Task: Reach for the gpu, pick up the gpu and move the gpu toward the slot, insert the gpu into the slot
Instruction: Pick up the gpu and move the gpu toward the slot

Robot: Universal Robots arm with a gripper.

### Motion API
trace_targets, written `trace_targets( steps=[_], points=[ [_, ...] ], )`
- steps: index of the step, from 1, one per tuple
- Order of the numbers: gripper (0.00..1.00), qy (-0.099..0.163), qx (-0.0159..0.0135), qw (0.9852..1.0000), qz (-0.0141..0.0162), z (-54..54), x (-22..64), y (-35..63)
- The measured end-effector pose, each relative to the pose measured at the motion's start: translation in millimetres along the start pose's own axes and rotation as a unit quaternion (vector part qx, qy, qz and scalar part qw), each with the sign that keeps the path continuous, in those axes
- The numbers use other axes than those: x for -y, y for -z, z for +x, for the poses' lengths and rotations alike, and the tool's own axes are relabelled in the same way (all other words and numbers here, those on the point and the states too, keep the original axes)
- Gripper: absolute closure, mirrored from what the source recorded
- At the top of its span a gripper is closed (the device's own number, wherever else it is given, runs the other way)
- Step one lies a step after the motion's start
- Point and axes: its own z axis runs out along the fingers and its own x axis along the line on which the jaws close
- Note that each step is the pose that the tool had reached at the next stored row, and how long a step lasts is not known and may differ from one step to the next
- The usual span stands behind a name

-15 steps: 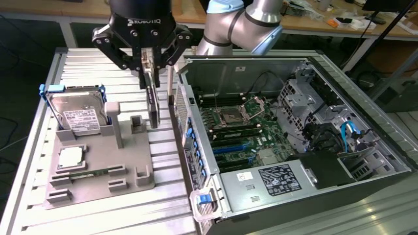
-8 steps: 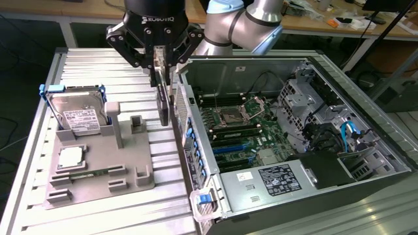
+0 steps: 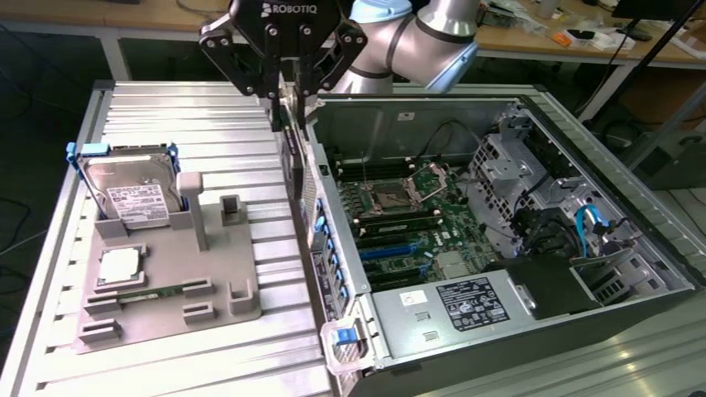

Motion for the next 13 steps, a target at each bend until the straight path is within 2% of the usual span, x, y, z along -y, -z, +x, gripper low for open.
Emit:
trace_targets(
  steps=[13],
  points=[
    [0.73,0.0,-0.0036,1.0,-0.0001,-58.7,3.7,0.5]
  ],
)
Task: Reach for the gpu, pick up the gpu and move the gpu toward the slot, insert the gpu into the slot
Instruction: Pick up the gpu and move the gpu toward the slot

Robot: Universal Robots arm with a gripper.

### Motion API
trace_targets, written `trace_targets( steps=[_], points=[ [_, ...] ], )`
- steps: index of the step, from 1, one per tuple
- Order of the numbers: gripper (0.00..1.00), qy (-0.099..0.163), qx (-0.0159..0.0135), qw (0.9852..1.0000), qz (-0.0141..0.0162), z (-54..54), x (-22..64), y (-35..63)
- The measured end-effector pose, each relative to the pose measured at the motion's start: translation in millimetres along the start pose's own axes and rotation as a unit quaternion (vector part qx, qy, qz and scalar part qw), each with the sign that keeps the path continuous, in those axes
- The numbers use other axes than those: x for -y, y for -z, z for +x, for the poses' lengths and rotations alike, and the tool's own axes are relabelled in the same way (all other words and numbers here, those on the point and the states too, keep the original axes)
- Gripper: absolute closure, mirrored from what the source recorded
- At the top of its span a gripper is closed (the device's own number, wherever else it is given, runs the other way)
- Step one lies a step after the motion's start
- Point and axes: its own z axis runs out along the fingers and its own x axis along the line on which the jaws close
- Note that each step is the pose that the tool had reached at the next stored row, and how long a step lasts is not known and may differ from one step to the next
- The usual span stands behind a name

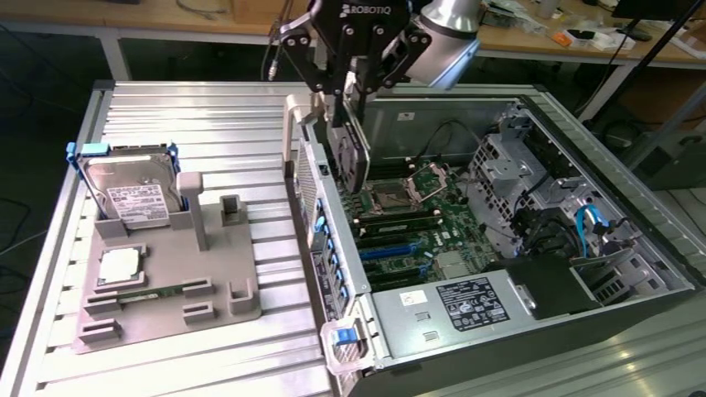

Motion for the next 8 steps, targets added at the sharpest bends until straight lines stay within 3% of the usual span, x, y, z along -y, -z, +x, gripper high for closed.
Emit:
trace_targets(
  steps=[8],
  points=[
    [0.73,0.0,-0.0018,1.0,-0.0001,-34.0,1.9,1.2]
  ],
)
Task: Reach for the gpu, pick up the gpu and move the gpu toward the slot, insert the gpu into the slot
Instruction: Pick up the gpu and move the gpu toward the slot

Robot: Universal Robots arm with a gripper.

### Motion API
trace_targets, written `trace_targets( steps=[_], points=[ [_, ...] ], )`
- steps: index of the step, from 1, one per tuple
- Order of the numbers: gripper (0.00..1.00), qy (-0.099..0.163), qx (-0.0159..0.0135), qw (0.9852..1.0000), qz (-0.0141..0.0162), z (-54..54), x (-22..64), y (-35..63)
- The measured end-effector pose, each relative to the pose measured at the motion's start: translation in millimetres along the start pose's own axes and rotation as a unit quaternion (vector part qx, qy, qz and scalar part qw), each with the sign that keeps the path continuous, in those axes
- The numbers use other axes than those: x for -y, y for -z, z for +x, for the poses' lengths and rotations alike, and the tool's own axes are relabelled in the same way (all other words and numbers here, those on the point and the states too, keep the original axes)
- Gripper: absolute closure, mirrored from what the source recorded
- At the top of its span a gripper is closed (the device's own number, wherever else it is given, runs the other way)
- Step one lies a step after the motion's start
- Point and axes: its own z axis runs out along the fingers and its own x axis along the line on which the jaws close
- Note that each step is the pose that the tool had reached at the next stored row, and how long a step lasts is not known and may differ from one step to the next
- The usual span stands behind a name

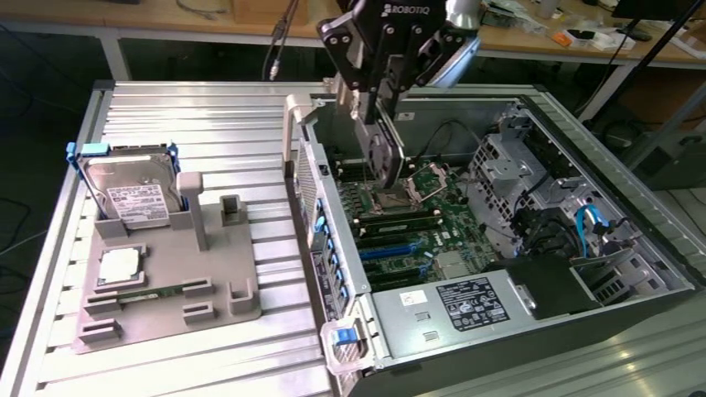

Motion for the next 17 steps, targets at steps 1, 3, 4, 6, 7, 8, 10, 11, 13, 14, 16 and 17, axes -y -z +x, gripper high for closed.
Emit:
trace_targets(
  steps=[1,3,4,6,7,8,10,11,13,14,16,17],
  points=[
    [0.73,0.0,-0.0001,1.0,0.0,-3.7,0.2,0.2],
    [0.73,0.0,-0.0006,1.0,-0.0001,-11.8,0.6,0.6],
    [0.73,0.0,-0.0008,1.0,-0.0001,-16.0,0.8,0.9],
    [0.73,0.0,-0.0013,1.0,-0.0001,-24.2,1.2,1.4],
    [0.73,0.0,-0.0016,1.0,-0.0001,-28.4,1.4,1.7],
    [0.73,0.0,-0.0019,1.0,-0.0001,-33.0,1.6,2.1],
    [0.73,0.0,-0.0028,1.0,-0.0001,-46.0,2.3,3.0],
    [0.73,0.0,-0.003,1.0,-0.0001,-50.1,2.5,3.3],
    [0.73,0.0,-0.0036,1.0,-0.0002,-57.8,2.9,3.9],
    [0.73,0.0,-0.0038,1.0,-0.0002,-61.5,3.0,4.1],
    [0.73,0.0,-0.0043,1.0,-0.0002,-69.4,3.4,4.7],
    [0.73,0.0,-0.0046,1.0,-0.0002,-73.7,3.6,5.0]
  ],
)
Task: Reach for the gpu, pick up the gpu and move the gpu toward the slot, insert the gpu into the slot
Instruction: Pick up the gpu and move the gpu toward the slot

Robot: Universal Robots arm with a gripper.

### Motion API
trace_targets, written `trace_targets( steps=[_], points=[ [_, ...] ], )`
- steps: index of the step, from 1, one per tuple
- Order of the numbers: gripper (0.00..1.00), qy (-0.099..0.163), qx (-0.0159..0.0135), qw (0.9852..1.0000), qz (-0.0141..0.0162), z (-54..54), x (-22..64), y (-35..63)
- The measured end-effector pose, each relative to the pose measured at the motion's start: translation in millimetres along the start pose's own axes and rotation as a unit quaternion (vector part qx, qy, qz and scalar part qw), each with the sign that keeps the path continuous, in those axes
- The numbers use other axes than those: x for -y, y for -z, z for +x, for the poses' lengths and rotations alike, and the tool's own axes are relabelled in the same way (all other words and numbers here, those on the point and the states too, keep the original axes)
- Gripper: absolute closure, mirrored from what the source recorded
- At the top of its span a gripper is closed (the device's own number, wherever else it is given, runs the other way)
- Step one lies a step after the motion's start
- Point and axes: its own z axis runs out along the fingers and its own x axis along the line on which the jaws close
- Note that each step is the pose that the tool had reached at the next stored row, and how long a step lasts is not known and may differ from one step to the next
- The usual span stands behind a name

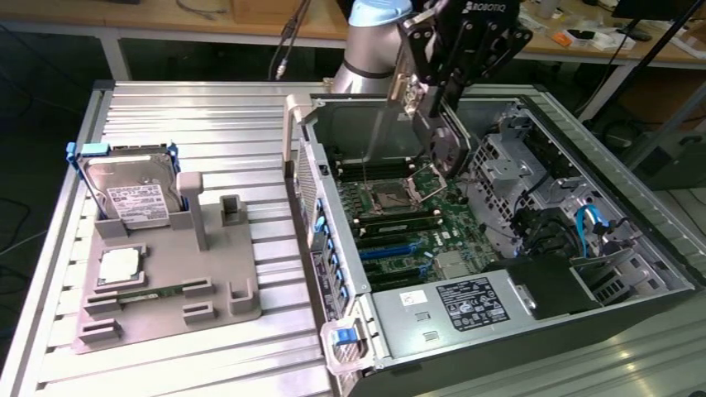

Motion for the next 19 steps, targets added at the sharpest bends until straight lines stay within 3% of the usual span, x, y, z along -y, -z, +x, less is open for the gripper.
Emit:
trace_targets(
  steps=[14,19],
  points=[
    [0.73,0.0,-0.0031,1.0,-0.0003,-56.5,2.7,4.3],
    [0.73,0.0,-0.0035,1.0,0.0004,-64.6,2.8,4.6]
  ],
)
